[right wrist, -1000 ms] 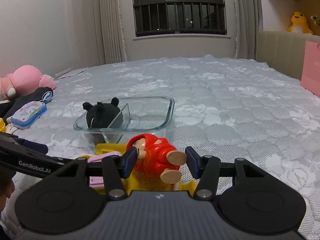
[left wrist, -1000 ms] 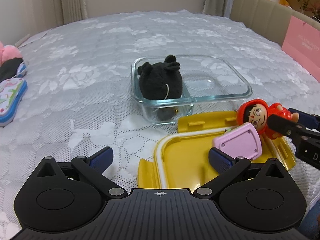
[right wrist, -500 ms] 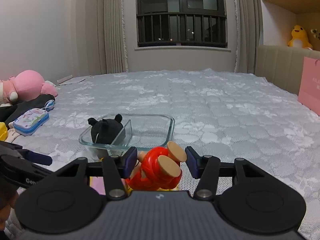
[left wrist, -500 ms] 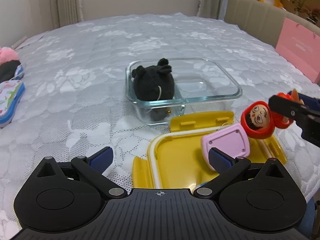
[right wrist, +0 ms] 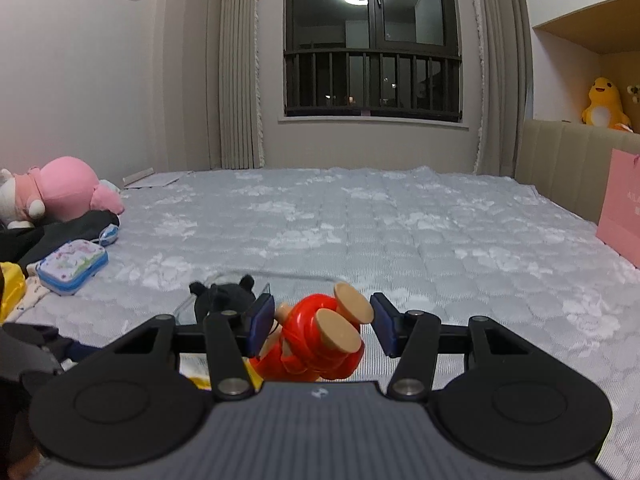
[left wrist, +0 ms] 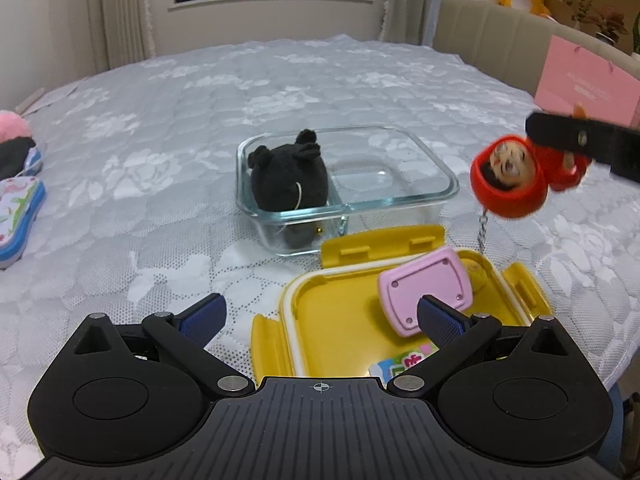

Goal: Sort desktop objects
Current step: 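Lift the red doll into the glass container beside the cat and release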

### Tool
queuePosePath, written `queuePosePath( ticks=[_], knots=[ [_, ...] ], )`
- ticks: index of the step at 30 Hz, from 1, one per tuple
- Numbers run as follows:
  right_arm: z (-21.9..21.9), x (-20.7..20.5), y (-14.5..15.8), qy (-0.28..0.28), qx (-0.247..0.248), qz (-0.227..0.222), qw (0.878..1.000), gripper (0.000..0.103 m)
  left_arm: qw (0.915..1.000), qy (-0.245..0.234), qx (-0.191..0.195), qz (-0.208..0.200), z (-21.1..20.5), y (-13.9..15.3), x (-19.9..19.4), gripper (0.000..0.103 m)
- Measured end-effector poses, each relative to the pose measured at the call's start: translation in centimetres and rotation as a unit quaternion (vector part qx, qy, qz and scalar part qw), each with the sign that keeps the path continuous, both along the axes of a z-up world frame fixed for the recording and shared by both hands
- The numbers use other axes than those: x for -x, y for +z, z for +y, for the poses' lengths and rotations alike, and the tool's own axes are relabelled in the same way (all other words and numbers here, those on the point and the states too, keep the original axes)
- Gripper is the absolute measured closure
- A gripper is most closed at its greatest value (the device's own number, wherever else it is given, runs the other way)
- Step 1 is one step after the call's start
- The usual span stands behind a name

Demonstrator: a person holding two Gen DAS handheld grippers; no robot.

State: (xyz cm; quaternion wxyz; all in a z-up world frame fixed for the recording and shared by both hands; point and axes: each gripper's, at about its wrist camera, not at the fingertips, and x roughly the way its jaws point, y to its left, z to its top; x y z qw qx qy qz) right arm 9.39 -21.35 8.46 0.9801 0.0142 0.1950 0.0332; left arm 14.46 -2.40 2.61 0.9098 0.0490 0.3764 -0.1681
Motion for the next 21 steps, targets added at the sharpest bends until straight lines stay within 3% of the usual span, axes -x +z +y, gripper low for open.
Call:
queuePosePath(
  ticks=[10,21],
  knots=[
    [-0.5,-3.4,2.9,-0.01,0.0,-0.034,0.999,0.048,0.9999,0.0,0.004,0.01,0.2,-0.3,-0.7,0.0],
    [0.5,-11.2,-2.3,0.025,-0.06,0.072,0.995,0.048,0.9991,0.014,0.022,0.033,1.6,-1.0,-2.5,0.0]
  ],
)
